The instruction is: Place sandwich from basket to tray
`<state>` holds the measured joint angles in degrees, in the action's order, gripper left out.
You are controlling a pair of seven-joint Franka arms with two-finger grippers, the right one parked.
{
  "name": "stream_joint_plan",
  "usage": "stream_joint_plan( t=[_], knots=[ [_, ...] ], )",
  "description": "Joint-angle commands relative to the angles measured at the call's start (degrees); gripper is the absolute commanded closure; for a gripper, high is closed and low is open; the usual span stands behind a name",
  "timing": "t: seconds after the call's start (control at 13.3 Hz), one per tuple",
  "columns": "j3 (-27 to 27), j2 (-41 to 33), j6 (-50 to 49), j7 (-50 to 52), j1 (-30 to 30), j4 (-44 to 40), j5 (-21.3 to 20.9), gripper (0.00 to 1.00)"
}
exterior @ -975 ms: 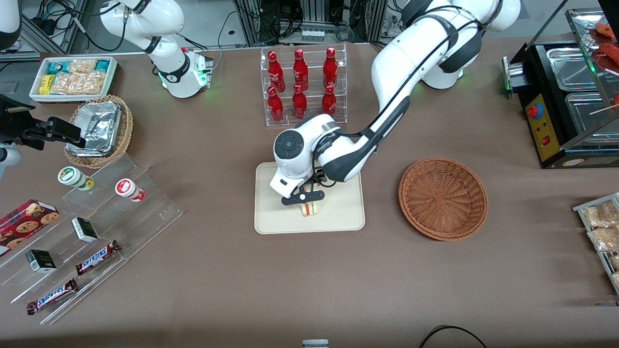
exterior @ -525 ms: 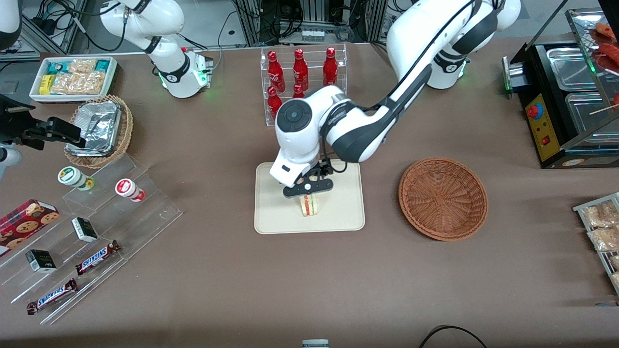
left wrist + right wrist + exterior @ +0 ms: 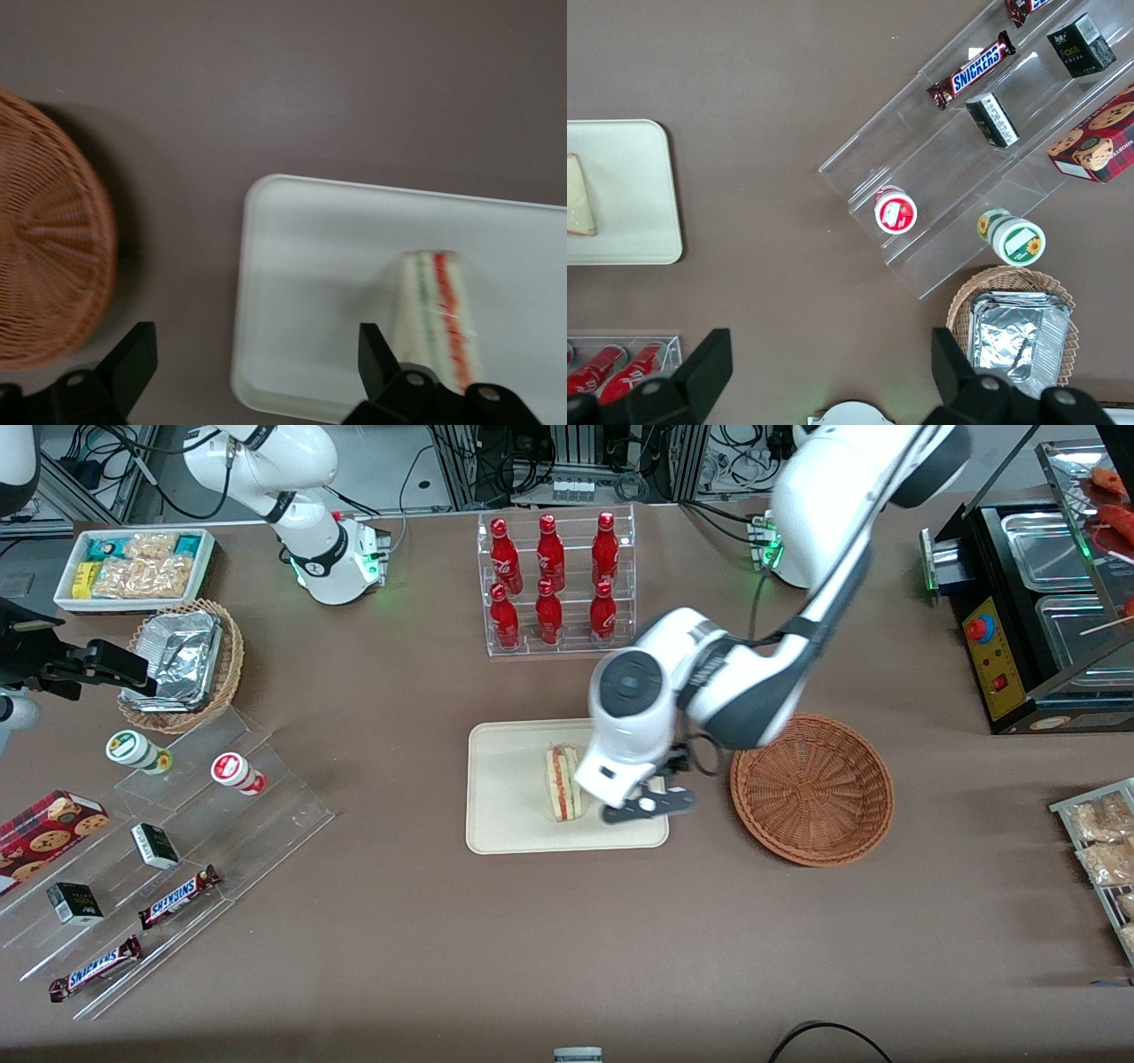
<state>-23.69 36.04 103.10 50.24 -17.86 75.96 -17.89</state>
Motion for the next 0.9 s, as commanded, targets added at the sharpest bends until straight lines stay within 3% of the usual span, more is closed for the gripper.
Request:
stream_joint_plan(
  t=[0.0, 0.22, 0.45, 0.82],
  knots=[
    [-0.5, -7.4, 0.3, -5.6, 4.3, 9.4, 1.2, 0.0],
    [-0.5, -10.4, 0.3, -12.5, 9.7, 13.6, 1.5, 0.0],
    [1.0, -16.8, -0.4, -25.5, 13.5, 18.4, 6.2, 0.0],
    [13.2, -27.3, -7.3, -46.2, 13.8, 22.0, 14.0, 0.0]
  ],
)
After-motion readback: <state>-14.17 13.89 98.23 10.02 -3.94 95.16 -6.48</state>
